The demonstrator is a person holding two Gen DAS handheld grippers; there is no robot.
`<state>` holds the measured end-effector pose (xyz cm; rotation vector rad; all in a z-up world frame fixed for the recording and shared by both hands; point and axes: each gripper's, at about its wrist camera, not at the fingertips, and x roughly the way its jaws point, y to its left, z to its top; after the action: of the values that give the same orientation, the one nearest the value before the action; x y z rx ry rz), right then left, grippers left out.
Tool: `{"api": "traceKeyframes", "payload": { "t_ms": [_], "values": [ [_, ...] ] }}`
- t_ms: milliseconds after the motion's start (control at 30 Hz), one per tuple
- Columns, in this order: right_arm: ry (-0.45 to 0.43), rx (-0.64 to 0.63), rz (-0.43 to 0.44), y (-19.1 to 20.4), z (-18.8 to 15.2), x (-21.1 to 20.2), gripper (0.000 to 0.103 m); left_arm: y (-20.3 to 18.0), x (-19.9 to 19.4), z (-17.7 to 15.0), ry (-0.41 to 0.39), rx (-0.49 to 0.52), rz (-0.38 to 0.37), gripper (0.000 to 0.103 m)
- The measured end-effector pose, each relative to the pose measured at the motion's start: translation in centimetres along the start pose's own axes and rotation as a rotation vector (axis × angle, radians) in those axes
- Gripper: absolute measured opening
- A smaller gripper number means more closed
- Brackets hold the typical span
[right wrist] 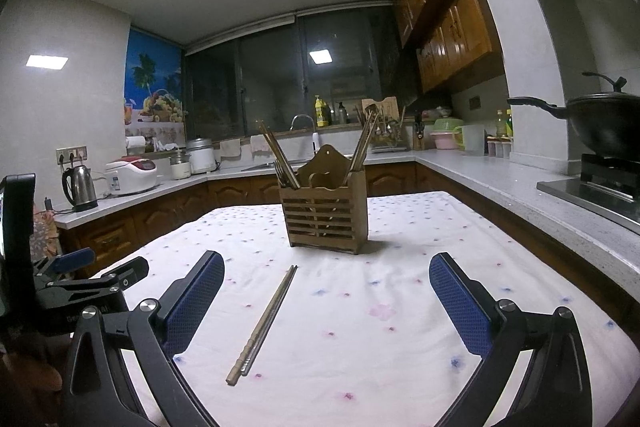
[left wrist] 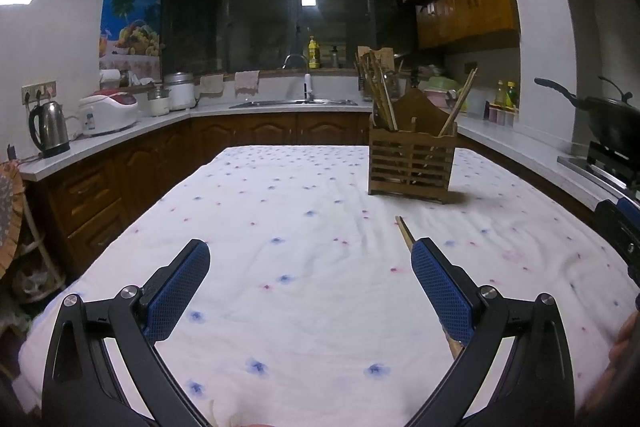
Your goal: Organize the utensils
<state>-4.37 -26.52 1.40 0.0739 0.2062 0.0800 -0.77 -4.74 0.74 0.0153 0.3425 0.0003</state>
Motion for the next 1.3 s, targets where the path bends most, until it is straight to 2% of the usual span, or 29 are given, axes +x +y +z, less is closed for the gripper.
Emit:
{"api": "traceKeyframes", "payload": {
  "t_ms": [1300],
  "values": [
    [0.022, 0.017, 0.008, 0.12, -0.58, 0.72, 0.103, 0.09, 0.84, -0.37, 0.022, -0.007, -0.019, 0.103]
  ]
}}
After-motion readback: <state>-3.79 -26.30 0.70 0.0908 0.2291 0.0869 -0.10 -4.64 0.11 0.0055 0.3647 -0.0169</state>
